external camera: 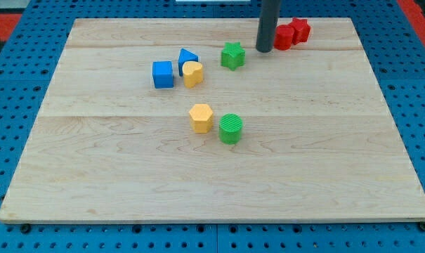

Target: Move the yellow heart and green star above the blue blocks

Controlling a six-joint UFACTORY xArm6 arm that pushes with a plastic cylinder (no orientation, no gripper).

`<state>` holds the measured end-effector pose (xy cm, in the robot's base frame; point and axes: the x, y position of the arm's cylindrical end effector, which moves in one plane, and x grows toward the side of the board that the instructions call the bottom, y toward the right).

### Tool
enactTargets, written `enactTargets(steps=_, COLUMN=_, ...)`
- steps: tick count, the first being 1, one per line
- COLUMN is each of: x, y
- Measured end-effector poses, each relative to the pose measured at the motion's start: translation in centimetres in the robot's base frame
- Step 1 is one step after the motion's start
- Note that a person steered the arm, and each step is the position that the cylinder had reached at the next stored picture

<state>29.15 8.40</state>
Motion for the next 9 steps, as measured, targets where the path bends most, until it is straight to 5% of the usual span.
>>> enactTargets(steps=3, x=1.1, y=-0.2)
enactTargets(steps=6, x=2.3, y=-17.4)
enactTargets(steps=9, x=8.3, y=-15.9)
